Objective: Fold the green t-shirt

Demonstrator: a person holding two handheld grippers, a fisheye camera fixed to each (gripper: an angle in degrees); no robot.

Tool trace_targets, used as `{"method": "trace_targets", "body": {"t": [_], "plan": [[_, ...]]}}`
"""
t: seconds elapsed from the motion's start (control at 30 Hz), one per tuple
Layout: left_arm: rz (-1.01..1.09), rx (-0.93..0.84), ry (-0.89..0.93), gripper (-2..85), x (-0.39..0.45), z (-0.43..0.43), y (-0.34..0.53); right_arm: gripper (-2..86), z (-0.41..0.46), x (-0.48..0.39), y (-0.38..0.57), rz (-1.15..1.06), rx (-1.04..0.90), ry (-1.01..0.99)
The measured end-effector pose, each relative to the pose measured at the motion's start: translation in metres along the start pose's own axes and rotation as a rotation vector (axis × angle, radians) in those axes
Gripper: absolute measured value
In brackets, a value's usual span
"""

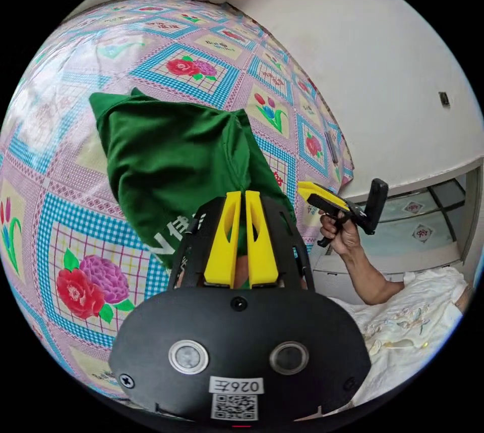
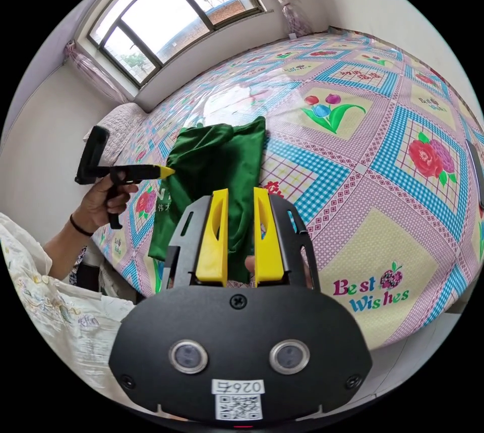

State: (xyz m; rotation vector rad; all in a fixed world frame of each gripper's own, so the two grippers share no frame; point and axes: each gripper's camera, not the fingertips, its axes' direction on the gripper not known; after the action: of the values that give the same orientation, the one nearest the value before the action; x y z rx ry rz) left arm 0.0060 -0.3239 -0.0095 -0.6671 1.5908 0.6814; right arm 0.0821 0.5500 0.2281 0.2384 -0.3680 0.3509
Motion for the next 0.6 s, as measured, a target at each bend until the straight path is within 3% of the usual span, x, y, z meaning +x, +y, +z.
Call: {"method": "trace_targets", "body": {"t": [0.17,0.33,0.47,0.6], "plan": [[-0.222,0.188,0.036,0.1,-0.064,-0.103,0.083,4.1,0.018,0.002,-0.013,0.009,-0.028,-0.045],[-0.461,0.349,-0.109,0.2,-0.116,-0.194,0.193,4.2,0.051,-0.009,-0.034,0.033,-0.051,-0.090],[-0.610,0.358,-0.156,0.4,-0.150,-0.217,0.253,4.2,0.073,-0.029,-0.043,0.000,-0.086,-0.060],[-0.743,0.434,-0.052,1.4,-0.183,-0.226,0.313,4.3,0.092,-0.049,-0.046,-0.058,-0.131,0.032]]}}
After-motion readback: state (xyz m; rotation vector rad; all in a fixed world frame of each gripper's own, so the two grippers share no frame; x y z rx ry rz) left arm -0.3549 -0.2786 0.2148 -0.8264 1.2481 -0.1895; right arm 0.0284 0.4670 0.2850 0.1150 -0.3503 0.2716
